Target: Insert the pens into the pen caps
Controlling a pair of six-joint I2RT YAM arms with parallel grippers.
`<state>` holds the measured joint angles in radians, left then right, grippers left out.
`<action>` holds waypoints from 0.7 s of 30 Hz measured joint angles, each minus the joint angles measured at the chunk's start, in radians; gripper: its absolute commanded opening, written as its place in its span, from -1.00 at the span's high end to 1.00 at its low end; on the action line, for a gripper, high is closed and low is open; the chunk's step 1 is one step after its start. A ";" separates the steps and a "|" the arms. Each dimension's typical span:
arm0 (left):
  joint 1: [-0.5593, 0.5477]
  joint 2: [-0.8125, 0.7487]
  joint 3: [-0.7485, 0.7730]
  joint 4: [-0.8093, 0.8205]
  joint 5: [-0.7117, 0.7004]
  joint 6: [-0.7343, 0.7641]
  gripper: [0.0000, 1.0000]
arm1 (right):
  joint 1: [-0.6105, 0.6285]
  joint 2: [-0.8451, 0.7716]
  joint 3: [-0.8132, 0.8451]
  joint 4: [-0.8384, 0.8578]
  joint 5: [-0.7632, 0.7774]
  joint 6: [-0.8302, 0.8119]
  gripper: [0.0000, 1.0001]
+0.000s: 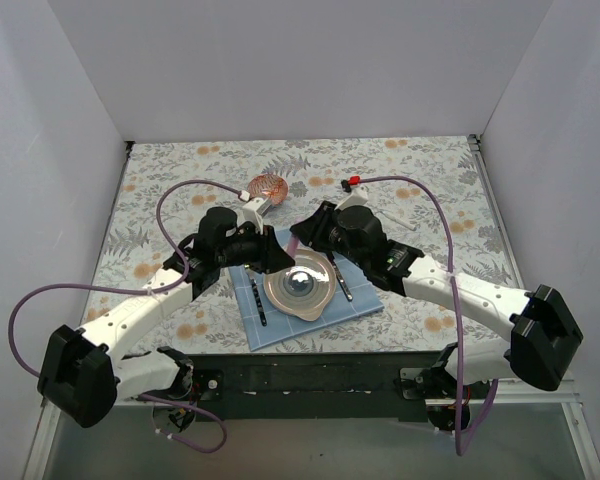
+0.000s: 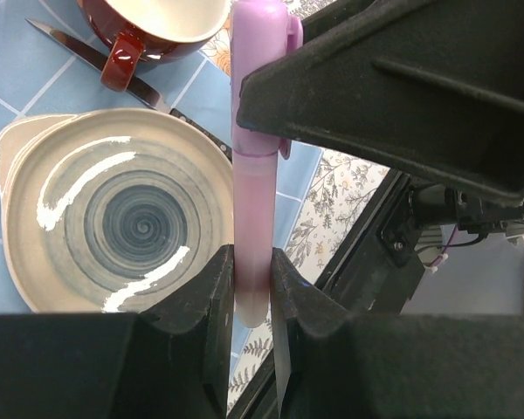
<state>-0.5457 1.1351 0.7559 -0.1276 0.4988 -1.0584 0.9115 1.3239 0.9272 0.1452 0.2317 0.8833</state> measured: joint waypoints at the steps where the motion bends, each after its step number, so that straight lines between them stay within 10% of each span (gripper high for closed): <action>1: -0.001 0.010 0.010 -0.004 -0.003 0.001 1.00 | 0.002 0.000 0.000 0.000 0.011 -0.002 0.97; 21: -0.014 0.095 0.081 -0.088 -0.045 0.040 1.00 | 0.085 0.010 -0.062 0.084 0.218 0.008 0.97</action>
<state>-0.5602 1.2304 0.8371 -0.2153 0.4534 -1.0180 0.9962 1.3334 0.8650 0.2291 0.4500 0.8913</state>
